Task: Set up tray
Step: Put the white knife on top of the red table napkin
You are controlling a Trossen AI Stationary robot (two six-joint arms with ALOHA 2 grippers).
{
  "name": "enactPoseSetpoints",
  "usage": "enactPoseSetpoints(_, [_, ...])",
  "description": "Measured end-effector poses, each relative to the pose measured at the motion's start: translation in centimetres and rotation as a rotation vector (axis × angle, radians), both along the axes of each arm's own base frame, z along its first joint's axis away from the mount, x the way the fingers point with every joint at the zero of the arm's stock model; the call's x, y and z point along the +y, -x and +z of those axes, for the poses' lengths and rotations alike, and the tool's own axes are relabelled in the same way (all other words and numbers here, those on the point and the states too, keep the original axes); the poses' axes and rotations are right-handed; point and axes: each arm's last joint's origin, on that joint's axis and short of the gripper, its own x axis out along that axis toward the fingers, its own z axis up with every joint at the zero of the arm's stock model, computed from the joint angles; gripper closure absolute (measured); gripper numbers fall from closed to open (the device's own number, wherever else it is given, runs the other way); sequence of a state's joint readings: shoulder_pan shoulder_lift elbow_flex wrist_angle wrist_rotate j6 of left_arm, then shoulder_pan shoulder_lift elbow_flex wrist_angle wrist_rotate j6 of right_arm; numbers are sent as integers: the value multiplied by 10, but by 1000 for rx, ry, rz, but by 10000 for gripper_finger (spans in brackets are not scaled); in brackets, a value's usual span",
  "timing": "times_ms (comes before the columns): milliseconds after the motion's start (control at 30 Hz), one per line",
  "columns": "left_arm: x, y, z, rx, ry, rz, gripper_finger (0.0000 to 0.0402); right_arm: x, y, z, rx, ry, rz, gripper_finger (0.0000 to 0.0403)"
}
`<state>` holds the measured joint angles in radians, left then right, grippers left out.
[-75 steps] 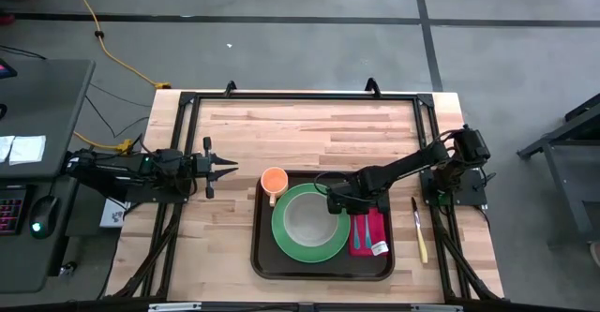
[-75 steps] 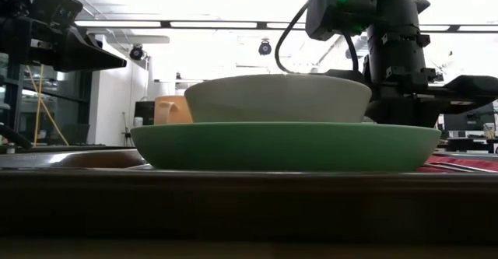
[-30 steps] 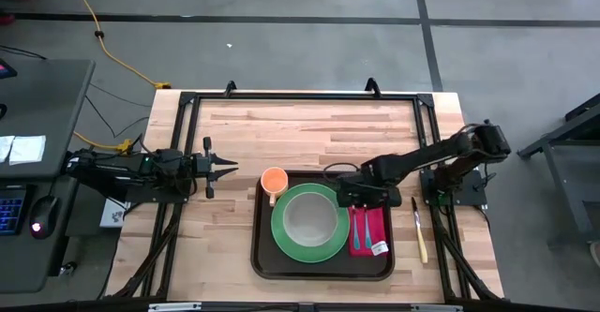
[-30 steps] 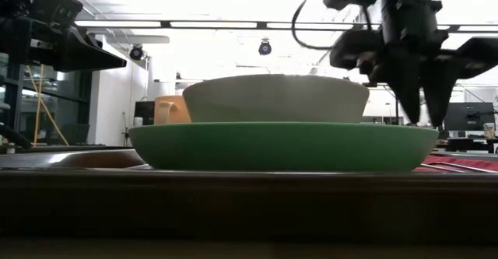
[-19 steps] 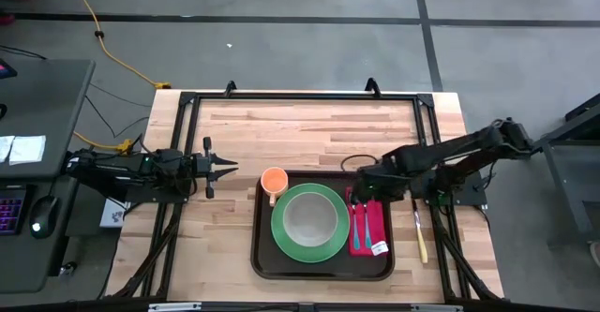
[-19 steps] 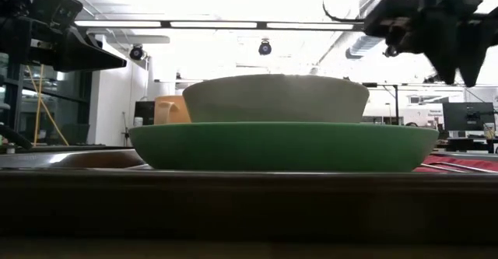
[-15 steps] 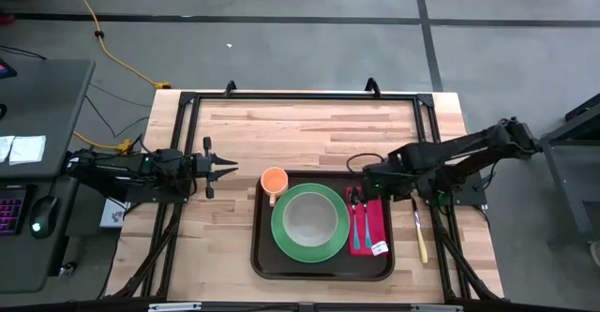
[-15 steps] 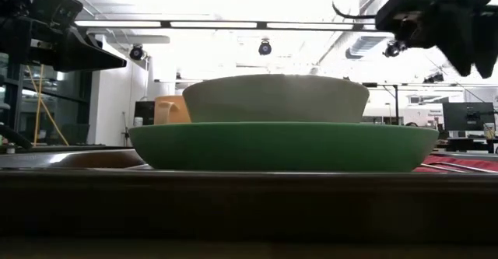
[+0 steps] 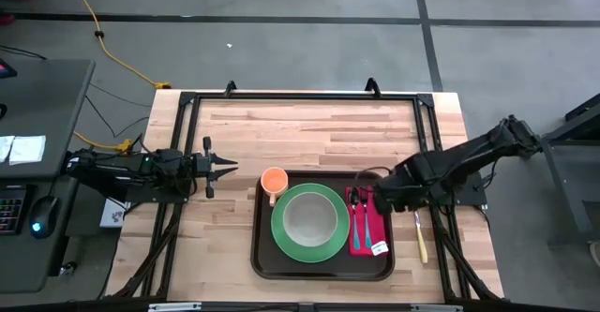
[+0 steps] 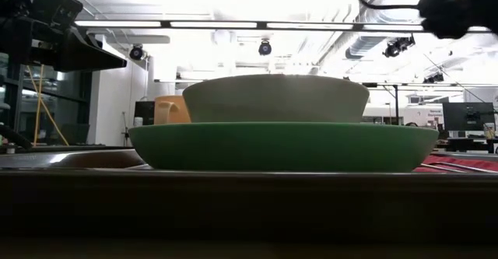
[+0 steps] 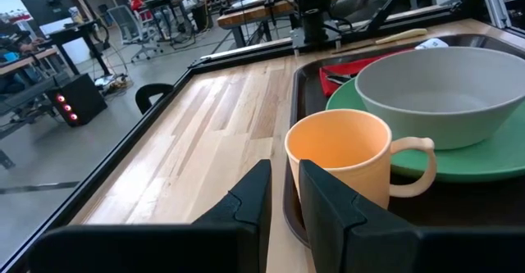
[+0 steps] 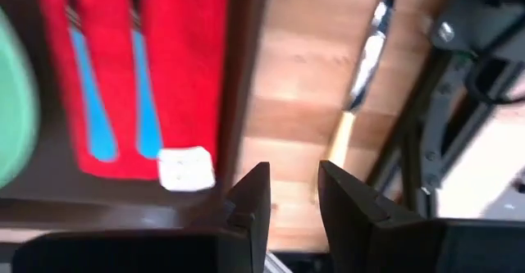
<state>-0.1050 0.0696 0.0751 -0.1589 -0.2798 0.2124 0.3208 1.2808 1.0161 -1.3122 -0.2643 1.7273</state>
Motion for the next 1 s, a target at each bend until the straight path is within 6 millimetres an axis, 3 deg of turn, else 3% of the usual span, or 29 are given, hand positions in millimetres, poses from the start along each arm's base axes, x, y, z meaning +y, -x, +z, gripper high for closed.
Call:
enactPoseSetpoints(367, [0, 0, 0, 0, 0, 1, 305, 26, 17, 1, 108, -20, -14, 320])
enactPoseSetpoints(800, [0, 0, 0, 0, 0, 3, 305, 35, 22, 0, 134, -24, -28, 320])
enactPoseSetpoints(1000, [0, 0, 0, 0, 0, 4, 305, 35, 23, -34, 128, -45, -29, 320])
